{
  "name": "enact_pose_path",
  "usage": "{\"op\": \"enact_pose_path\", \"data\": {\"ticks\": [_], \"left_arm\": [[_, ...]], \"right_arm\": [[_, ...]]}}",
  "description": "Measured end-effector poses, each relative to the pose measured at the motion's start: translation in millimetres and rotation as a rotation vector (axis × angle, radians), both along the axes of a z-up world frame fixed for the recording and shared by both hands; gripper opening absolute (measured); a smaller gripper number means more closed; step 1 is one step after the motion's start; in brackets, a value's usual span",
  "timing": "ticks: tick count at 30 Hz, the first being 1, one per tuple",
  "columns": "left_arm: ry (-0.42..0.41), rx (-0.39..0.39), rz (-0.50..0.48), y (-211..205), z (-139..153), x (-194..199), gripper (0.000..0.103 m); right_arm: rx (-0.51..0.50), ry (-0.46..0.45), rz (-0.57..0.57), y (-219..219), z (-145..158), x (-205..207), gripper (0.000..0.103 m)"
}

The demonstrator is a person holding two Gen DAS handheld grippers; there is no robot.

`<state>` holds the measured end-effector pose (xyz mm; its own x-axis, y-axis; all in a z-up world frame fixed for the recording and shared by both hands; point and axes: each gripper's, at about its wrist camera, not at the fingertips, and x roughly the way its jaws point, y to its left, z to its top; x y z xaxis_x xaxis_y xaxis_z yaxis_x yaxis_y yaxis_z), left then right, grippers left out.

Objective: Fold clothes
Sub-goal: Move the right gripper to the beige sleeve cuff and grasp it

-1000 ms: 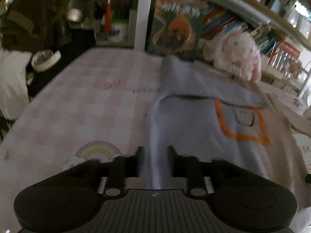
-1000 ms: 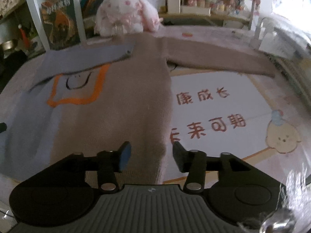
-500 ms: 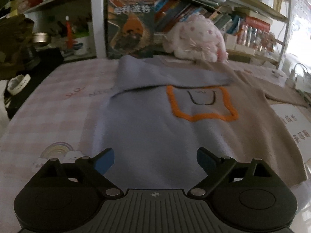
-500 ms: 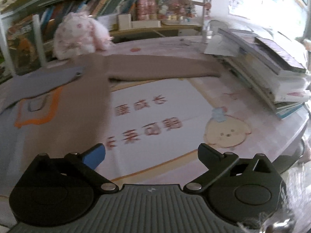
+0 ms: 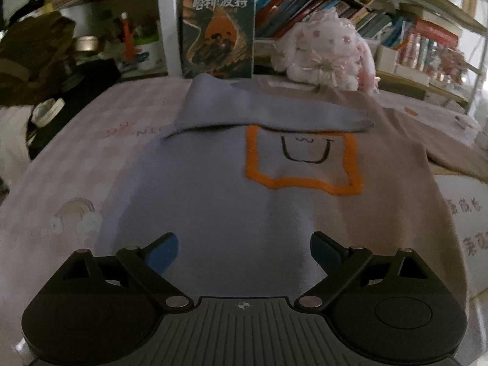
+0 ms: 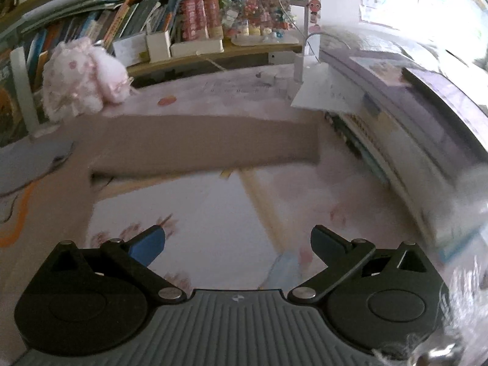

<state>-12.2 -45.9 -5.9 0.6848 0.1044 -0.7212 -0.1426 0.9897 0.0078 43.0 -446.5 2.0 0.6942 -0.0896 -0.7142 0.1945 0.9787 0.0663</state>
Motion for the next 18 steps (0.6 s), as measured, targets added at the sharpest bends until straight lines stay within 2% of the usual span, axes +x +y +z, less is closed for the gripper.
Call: {"op": "enact_pose_path", "data": {"ticks": [5, 9, 13, 18], "left_arm": [[0.026, -0.004, 0.093, -33, -2, -4, 0.096], [0.032, 0.003, 0.125, -57, -1, -10, 0.096], [0.038, 0.006, 0.159, -71, 0, -13, 0.096], [0.075, 0.017, 0.185, -82, -2, -16, 0.096]], "right_arm": [[0.078, 0.034, 0.012, -41, -10, 37, 0.103], [0.143, 0.048, 0.017, -63, -14, 54, 0.102], [0.188, 0.048, 0.020, -72, -17, 61, 0.102], [0.191, 0.010, -0.044, -74, -24, 68, 0.102]]}}
